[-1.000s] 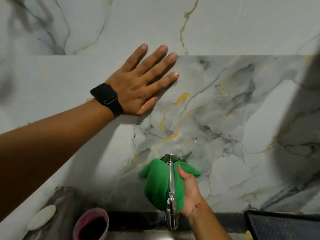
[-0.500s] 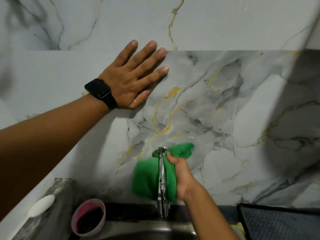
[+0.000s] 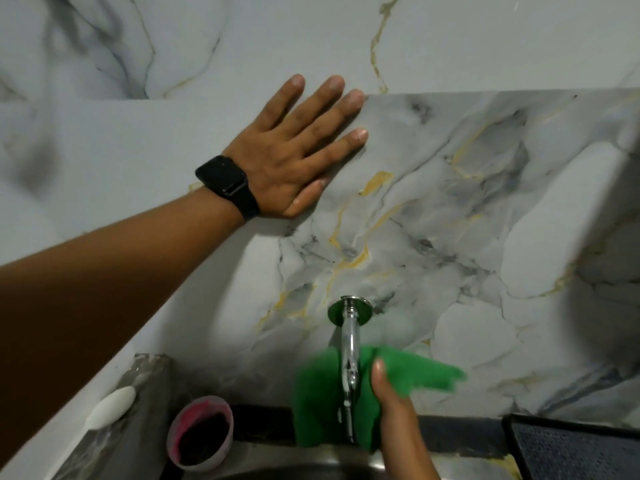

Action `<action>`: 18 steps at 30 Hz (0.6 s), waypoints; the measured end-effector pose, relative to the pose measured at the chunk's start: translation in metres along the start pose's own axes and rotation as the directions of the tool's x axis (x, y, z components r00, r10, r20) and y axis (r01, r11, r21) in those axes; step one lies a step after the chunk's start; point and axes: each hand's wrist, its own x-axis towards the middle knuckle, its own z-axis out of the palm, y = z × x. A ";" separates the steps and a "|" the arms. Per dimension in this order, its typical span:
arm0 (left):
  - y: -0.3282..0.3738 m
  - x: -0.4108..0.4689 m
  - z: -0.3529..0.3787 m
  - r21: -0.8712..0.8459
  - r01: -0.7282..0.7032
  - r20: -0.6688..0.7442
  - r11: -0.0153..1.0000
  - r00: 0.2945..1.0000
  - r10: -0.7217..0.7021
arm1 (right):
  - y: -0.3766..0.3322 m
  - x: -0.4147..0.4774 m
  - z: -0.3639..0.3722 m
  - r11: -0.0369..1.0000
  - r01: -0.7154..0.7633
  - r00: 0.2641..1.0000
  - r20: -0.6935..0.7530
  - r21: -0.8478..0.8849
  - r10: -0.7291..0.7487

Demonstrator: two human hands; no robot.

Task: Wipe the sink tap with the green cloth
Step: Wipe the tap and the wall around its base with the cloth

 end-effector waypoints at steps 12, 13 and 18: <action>-0.002 0.000 -0.001 -0.047 0.049 -0.006 0.998 0.999 -0.049 | -0.020 0.008 0.077 -0.622 -0.083 0.887 0.227 -0.779 -0.402; -0.002 -0.001 -0.001 -0.050 0.041 0.000 0.998 0.999 -0.041 | -0.018 0.009 0.078 -0.734 -0.088 0.896 0.267 -0.674 -0.354; -0.003 -0.004 0.000 -0.051 0.038 -0.002 0.998 0.999 -0.038 | -0.019 0.013 0.090 -0.621 -0.087 0.907 0.196 -0.779 -0.372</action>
